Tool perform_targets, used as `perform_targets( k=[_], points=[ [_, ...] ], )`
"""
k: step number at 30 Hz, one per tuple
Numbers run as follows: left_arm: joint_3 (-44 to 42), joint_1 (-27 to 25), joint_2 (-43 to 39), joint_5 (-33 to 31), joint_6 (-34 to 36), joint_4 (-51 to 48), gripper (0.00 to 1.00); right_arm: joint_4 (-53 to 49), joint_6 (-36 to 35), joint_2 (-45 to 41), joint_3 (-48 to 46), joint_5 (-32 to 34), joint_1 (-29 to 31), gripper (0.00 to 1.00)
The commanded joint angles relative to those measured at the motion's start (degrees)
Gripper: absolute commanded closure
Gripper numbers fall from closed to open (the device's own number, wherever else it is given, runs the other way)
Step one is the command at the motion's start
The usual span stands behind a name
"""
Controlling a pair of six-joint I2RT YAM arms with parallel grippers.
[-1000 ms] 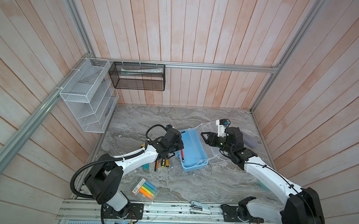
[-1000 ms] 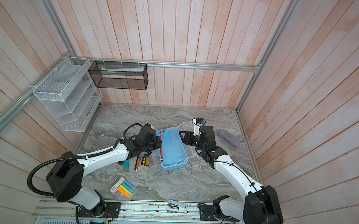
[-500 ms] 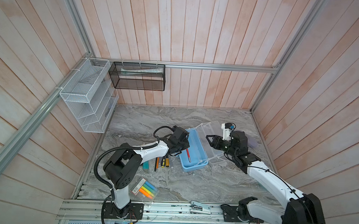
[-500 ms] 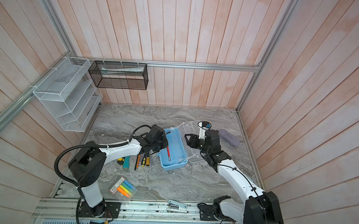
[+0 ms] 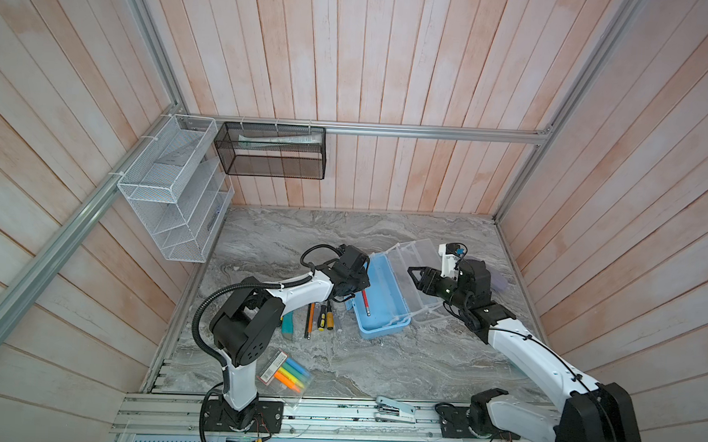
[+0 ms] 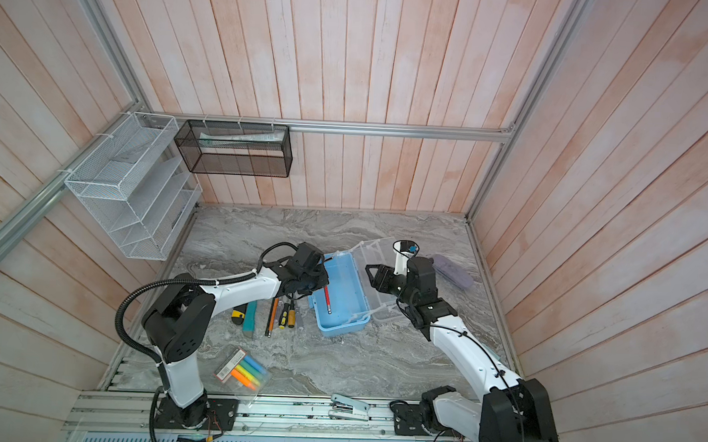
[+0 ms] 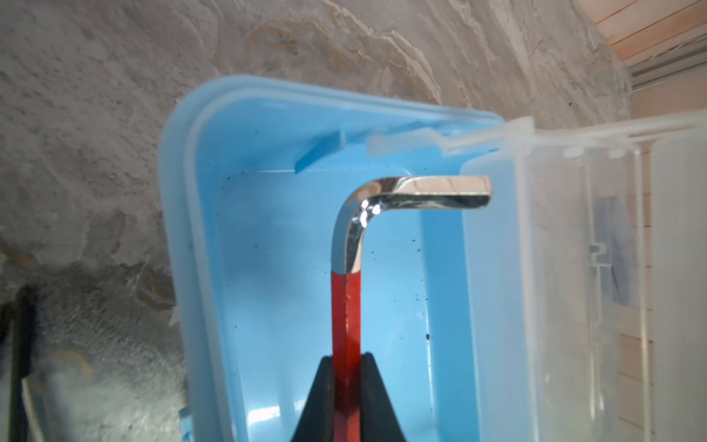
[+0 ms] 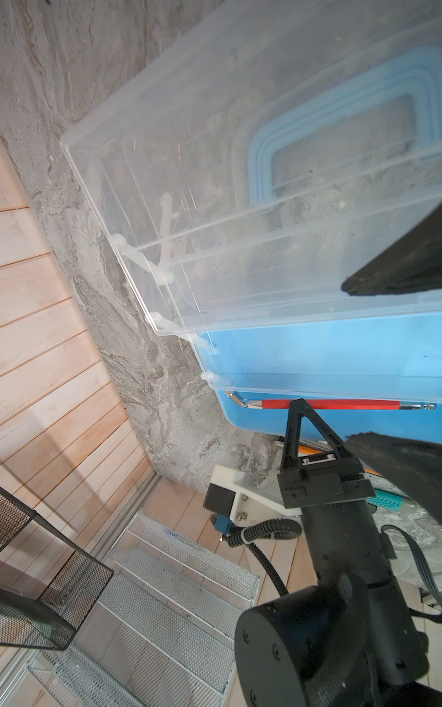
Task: Pack the tool kit
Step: 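Lower the red hex key into the blue box and open the left gripper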
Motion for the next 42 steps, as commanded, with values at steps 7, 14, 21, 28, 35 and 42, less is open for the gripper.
perform_targets(
  k=[7,14,21,28,35,42],
  points=[
    [0.86,0.00,1.90,1.21,1.88,1.31,0.93,1.28,-0.33,1.90,0.71,-1.34,-0.24,0.43],
    [4.36,2.08,5.26,1.17,5.33,-0.59,0.94,1.36,-0.43,1.94,1.09,-1.03,-0.58,0.43],
    [8.90,4.82,7.09,0.33,10.50,-2.69,0.96,1.92,-0.21,3.00,1.25,-1.07,-0.66,0.43],
    [14.02,5.67,8.99,0.52,14.81,-6.82,0.96,1.62,0.38,3.55,2.01,-2.74,-0.73,0.43],
    [10.41,5.50,7.83,2.54,13.43,-6.21,0.84,2.41,1.28,4.23,2.13,-3.31,-0.31,0.43],
    [10.03,4.46,8.02,3.68,13.18,-5.62,0.68,2.48,1.37,5.31,2.95,-3.84,0.57,0.44]
  ],
)
